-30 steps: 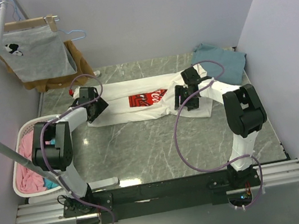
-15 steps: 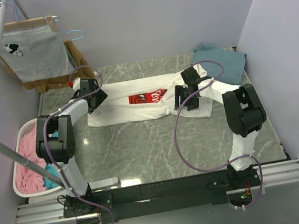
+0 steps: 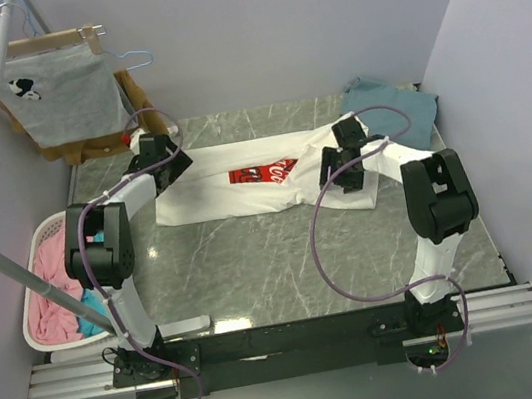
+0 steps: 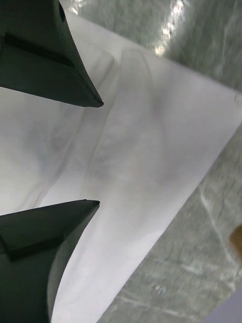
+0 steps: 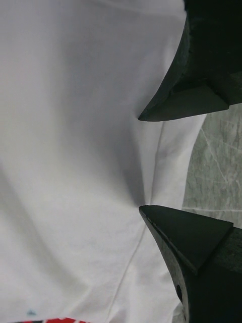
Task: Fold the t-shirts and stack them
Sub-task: Fold the other side of the tshirt into a rectangle, then rotate the tshirt 90 degrees
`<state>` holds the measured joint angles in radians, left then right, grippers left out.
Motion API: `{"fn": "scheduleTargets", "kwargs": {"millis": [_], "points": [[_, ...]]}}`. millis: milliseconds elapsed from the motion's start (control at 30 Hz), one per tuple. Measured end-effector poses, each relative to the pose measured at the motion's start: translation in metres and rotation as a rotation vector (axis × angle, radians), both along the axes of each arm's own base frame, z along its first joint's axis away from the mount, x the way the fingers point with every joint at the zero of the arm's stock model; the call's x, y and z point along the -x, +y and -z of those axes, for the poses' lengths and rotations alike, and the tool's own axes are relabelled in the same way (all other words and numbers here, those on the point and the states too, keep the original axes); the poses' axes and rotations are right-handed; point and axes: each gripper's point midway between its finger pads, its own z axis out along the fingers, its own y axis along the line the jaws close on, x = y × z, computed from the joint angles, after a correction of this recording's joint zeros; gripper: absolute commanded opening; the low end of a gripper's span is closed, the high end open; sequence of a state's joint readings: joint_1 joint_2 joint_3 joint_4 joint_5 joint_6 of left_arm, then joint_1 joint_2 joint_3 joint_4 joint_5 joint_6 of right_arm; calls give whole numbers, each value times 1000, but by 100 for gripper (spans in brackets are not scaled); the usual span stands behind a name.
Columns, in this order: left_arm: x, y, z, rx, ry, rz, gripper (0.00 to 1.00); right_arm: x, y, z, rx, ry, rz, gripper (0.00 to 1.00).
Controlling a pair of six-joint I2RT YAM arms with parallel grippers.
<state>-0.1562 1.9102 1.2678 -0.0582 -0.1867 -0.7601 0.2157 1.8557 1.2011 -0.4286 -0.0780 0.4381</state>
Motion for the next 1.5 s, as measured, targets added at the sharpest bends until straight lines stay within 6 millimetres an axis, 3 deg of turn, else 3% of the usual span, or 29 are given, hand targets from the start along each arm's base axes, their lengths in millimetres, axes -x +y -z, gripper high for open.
{"fn": "scheduleTargets", "kwargs": {"millis": [167, 267, 367, 433, 567, 833, 1000, 1167, 1333, 1400, 1500], "points": [[-7, -31, -5, 18, -17, 132, 78, -11, -16, -3, 21, -20, 49, 74], [-17, -50, -3, 11, -20, 199, 78, -31, -16, -9, 24, -49, 60, 74], [-14, -60, 11, -7, 20, 233, 79, -52, -14, -8, 32, -69, 69, 71], [-4, -59, 24, -29, 72, 238, 79, -61, -16, -3, 46, -66, 78, 73], [8, -47, 39, -75, 132, 216, 80, -57, -21, 1, 72, -42, 91, 74], [16, -26, 45, -173, 167, 162, 80, -34, -66, 0, 273, 74, 109, 74], [37, -13, 45, -221, 197, 157, 80, -22, -84, 2, 372, 100, 108, 73], [51, -15, 21, -229, 173, 177, 80, -10, -79, -26, 353, 27, 70, 75], [59, -31, -39, -190, 40, 201, 80, -13, -60, -78, 286, -115, 50, 75], [67, -35, -51, -164, 3, 210, 81, -11, -57, -81, 278, -129, 49, 73], [94, -32, -37, -137, 15, 208, 82, 6, -58, -56, 272, -75, 49, 73]]}}
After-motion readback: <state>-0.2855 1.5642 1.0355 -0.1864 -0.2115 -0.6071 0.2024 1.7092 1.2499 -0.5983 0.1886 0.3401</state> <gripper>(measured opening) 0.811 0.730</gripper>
